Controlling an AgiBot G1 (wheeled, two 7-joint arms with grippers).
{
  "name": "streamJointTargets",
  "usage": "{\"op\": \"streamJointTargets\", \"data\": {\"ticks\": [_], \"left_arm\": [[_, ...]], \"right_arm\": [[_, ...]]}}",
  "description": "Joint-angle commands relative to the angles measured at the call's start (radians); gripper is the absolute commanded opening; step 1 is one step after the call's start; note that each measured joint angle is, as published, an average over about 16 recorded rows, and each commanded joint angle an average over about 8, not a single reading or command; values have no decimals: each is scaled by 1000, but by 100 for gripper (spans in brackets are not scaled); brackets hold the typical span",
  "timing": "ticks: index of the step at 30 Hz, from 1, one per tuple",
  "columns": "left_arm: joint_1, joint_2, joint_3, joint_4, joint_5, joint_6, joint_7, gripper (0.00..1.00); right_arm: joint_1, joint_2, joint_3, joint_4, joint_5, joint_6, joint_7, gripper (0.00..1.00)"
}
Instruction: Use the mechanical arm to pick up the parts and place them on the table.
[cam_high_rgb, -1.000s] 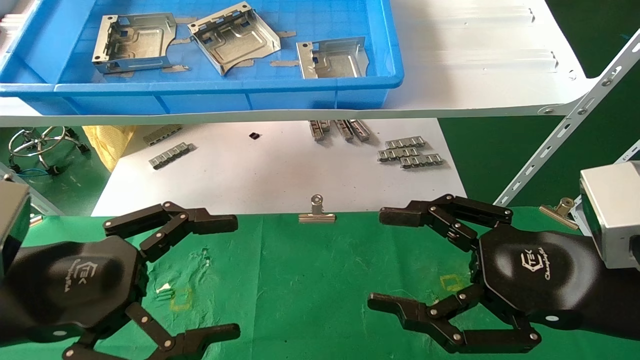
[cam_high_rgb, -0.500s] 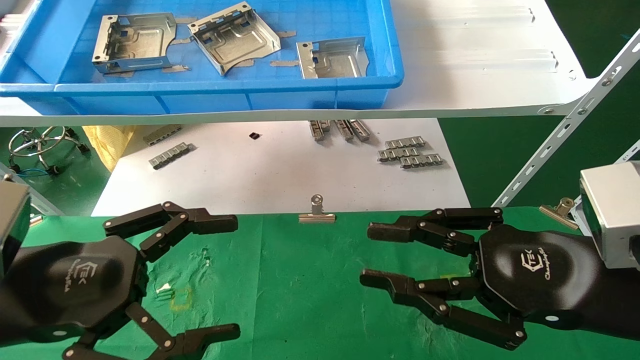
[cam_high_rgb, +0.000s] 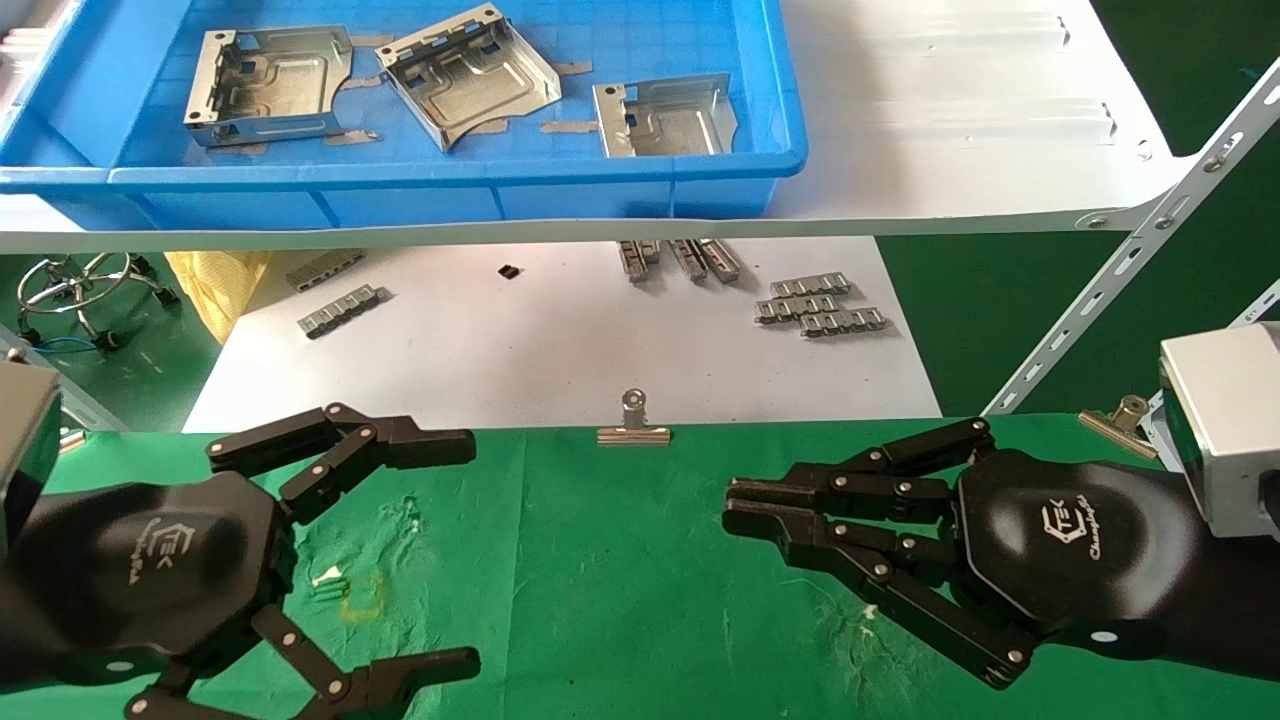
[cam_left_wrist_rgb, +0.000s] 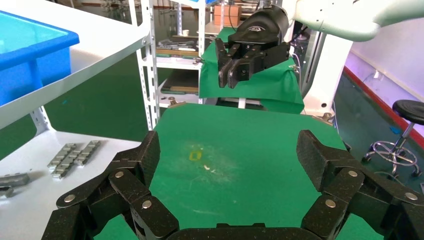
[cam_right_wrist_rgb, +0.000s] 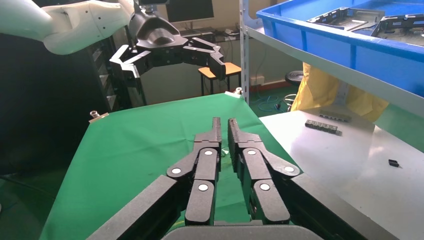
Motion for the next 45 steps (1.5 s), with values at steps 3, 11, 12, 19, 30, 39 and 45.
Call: {"op": "streamJointTargets", "data": {"ticks": [3,11,12,19,30,39,45], "left_arm": [[-1,0,-1,0,-1,-2,0,100],[-126,33,2,32,45,-46,-14,100],[-161,44,8,50,59,-48,-18,100],[-453,173,79,308,207,-46,-4,100],[-813,438,202,862,503,-305,142,100],[-924,548,260,1102,612,-426,233,69],[-954,575,269,1177,626,-450,275,2]], "right_arm": [[0,0,0,0,0,0,0,0],[0,0,0,0,0,0,0,0],[0,0,0,0,0,0,0,0],[0,0,0,0,0,0,0,0],[0,0,0,0,0,0,0,35],[0,0,0,0,0,0,0,100],[0,0,0,0,0,0,0,100]]}}
